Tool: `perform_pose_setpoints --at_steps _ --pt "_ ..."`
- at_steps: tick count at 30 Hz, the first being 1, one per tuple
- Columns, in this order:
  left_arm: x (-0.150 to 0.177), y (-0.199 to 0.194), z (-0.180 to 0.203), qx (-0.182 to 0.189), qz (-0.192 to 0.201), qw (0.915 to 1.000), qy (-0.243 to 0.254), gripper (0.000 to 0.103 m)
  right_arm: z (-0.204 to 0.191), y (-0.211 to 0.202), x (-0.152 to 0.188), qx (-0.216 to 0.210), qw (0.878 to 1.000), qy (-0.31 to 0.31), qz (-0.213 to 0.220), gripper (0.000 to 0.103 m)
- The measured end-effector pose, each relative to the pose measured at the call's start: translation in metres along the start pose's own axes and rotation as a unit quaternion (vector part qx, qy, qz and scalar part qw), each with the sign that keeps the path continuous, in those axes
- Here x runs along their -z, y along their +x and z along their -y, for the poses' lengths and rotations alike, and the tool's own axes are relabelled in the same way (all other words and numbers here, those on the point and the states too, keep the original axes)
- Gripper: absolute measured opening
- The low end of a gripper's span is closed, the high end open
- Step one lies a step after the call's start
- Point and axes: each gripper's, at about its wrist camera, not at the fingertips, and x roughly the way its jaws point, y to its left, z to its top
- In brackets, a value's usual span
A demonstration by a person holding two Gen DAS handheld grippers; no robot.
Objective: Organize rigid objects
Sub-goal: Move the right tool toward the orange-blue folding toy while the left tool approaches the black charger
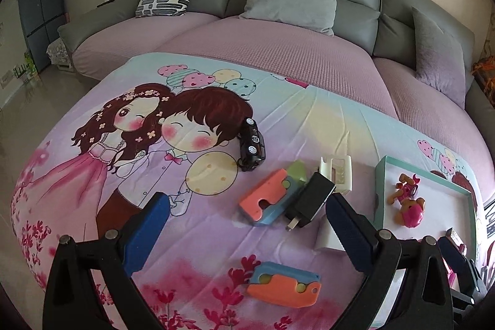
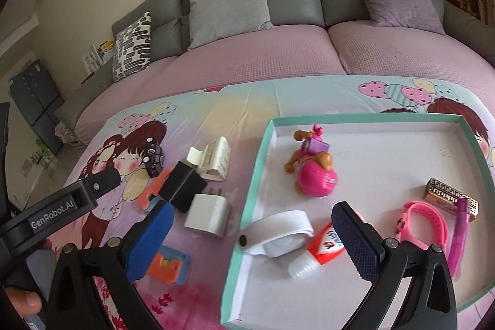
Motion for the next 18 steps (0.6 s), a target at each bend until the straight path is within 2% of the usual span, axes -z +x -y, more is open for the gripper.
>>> perform_pose_setpoints --at_steps 6,11,18 --pt "0.004 0.003 -0.027 -0.007 -0.019 0.9997 -0.013 0.101 -0.026 0.010 0.006 -0.020 1.000 -0.019 -0.015 0.103" --pt "0.009 0.013 -0.049 -0.002 -0.035 0.9987 -0.036 0.101 -0.049 0.020 0.014 -0.018 0.998 -0.054 -0.034 0.103" --pt "0.018 0.032 -0.071 -0.015 -0.066 0.9966 -0.048 0.101 -0.076 0.029 0.026 -0.024 0.994 -0.095 -0.052 0.103"
